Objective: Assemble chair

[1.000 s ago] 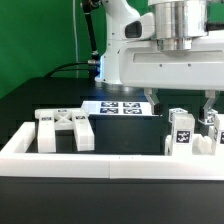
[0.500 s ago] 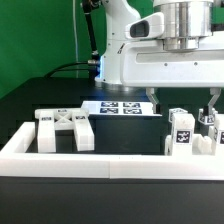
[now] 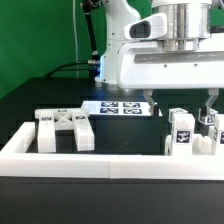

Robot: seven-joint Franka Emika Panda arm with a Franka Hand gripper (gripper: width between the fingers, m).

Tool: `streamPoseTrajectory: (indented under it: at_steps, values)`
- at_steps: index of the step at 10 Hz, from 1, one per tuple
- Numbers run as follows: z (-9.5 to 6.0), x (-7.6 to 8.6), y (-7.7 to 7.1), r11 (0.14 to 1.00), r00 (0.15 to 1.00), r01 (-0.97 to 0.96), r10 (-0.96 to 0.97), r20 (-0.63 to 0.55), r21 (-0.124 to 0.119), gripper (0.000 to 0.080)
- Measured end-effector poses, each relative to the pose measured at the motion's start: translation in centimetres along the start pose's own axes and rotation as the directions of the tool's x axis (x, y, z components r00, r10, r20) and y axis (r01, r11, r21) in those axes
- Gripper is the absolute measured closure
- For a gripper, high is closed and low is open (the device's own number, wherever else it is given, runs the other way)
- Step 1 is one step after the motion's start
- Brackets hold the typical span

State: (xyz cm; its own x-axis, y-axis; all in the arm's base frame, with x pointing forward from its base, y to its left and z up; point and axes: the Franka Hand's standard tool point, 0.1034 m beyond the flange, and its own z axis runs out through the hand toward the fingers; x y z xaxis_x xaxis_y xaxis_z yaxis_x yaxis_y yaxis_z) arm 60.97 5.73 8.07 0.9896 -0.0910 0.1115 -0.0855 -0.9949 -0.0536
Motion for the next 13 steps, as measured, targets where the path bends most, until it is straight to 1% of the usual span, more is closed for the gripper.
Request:
streamPoseTrajectory:
  at_steps: [7,8,9,13]
  values:
    - [0.9,-0.6,0.0,1.000,0.999,0.019,-0.019,-0.033,-0.010,0.0151]
    - [1.2,-1.2,-0.5,1.000,0.999,0.028,-0.029,-0.034,-0.011,0.0151]
    - [1.6,-1.7,-0.6,0.999,0.999,0.032,-0.032,-0.036,-0.012,0.0151]
    - [3.3,-2.7,-0.6,0.999,0.999,0.039,-0.040,-0.029,-0.022,0.0151]
